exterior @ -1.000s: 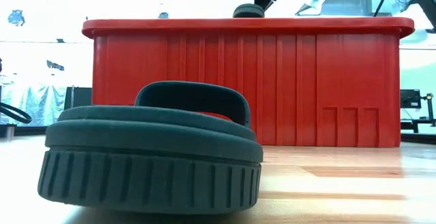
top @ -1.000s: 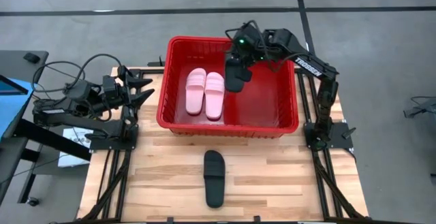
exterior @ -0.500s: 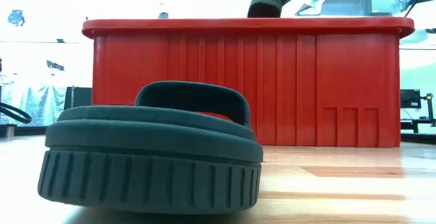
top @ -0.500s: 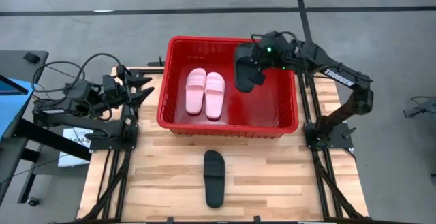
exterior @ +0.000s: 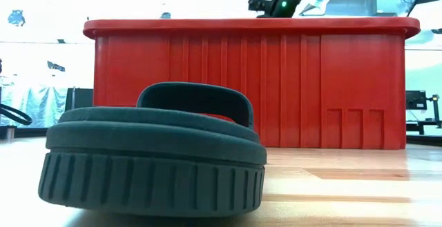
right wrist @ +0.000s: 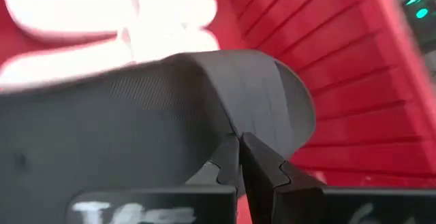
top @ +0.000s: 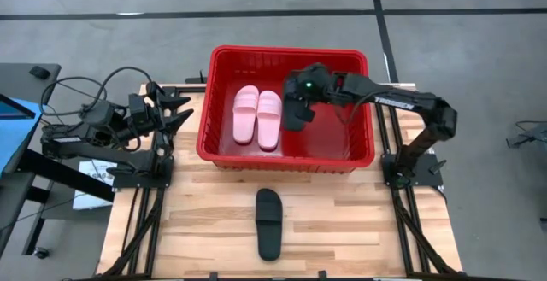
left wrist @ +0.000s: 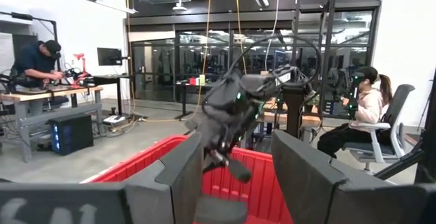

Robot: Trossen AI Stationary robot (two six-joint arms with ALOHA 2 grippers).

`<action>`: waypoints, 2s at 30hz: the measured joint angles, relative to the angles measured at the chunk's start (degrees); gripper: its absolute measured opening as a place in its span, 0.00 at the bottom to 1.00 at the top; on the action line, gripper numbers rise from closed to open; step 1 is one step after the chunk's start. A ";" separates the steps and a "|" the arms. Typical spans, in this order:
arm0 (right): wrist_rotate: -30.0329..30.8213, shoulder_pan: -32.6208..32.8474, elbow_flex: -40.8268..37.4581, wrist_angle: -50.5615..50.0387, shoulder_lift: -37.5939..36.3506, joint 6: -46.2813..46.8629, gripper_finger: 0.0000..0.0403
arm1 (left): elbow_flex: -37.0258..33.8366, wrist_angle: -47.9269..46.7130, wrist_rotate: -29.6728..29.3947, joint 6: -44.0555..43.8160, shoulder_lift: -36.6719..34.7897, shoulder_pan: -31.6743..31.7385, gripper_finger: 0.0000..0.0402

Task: Pick and place slides into bin
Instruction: Put the right black slide into the red bin

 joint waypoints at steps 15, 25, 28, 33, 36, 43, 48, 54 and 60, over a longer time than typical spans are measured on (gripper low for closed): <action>0.13 -2.25 -9.59 8.52 1.59 -0.28 0.00 | 0.00 -0.07 -0.99 -0.37 0.00 0.00 0.41; 0.01 -2.36 -11.39 10.94 1.67 -0.78 0.00 | 0.00 -0.55 -1.01 -0.37 0.00 0.00 0.41; 0.02 -2.78 -11.39 10.59 1.67 -1.14 0.00 | 0.00 -0.55 -1.01 -0.43 0.00 0.00 0.41; 0.02 -3.10 -11.34 10.90 2.75 -1.70 0.00 | 0.00 -0.55 -0.99 -0.46 0.02 0.00 0.41; -0.20 -3.24 -11.41 10.05 4.72 -2.03 0.00 | 0.00 -0.55 -0.98 -0.48 0.00 0.00 0.41; -0.26 -2.89 -11.41 11.41 8.91 -2.35 0.00 | 0.00 -0.53 -0.96 -0.92 0.00 0.00 0.41; -0.63 -2.99 -11.39 11.52 10.21 -2.34 0.00 | 0.00 -0.74 -0.96 -0.99 0.00 0.00 0.41; -0.69 -3.16 -11.39 11.28 10.19 -2.34 0.00 | -0.02 -1.43 -0.94 -1.67 0.00 0.00 0.41; -1.37 -3.39 -11.39 9.37 10.17 -2.27 0.00 | -0.02 -1.45 -0.92 -1.68 0.00 0.00 0.41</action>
